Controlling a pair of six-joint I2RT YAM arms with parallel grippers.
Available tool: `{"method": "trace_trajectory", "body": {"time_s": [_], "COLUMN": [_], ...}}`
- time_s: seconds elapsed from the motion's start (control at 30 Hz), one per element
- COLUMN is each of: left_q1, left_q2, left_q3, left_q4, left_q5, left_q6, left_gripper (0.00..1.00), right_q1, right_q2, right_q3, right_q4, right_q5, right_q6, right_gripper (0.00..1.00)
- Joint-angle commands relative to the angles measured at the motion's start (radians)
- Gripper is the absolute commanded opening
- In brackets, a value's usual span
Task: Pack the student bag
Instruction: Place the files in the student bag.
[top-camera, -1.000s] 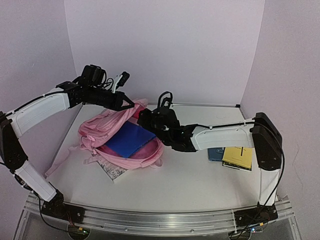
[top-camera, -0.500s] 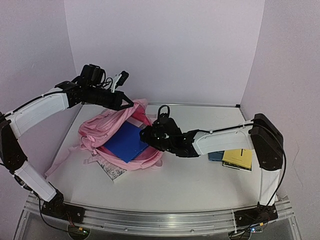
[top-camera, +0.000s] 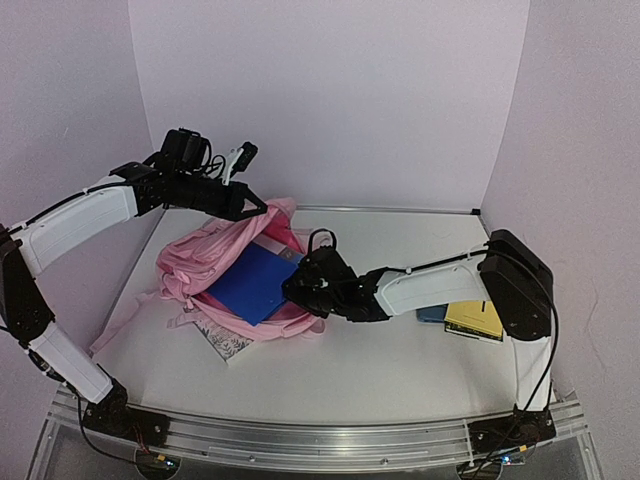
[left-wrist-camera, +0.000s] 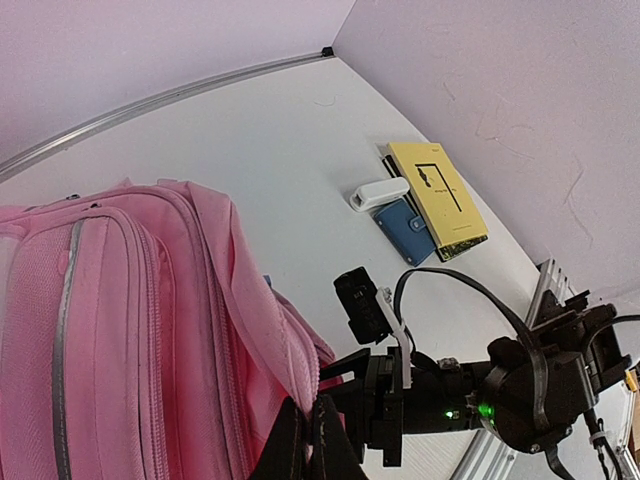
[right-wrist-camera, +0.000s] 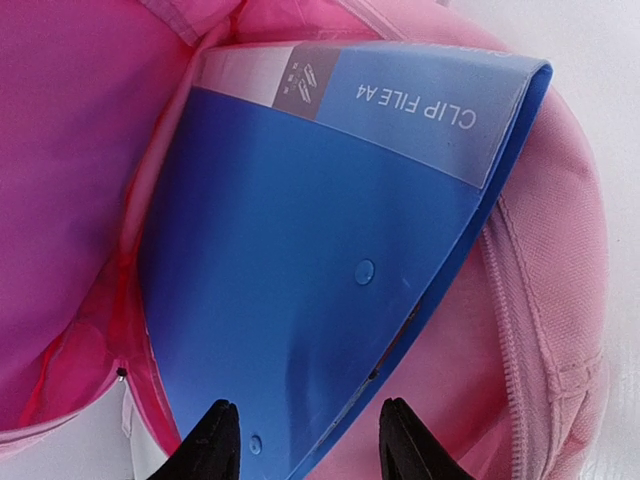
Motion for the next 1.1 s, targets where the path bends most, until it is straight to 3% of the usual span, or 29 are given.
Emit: {"method": "trace_trajectory", "body": {"time_s": [0.0, 0.57, 1.07], "left_q1": [-0.001, 0.000, 0.000], "left_q2": [-0.064, -0.056, -0.017], "left_q3": [0.025, 0.030, 0.022], "left_q4": [0.105, 0.099, 0.112], "left_q5": [0.034, 0.046, 0.155], "left_q6": [0.015, 0.015, 0.022], "left_gripper": [0.00, 0.00, 0.00], "right_q1": [0.000, 0.000, -0.023], "right_q2": [0.019, 0.170, 0.309], "right_q3": [0.026, 0.238, 0.470], "right_q4": [-0.032, -0.008, 0.010], "right_q5": [0.042, 0.003, 0.074], "right_q6": [0.012, -0.046, -0.186], "right_gripper": [0.44, 0.26, 0.25]}}
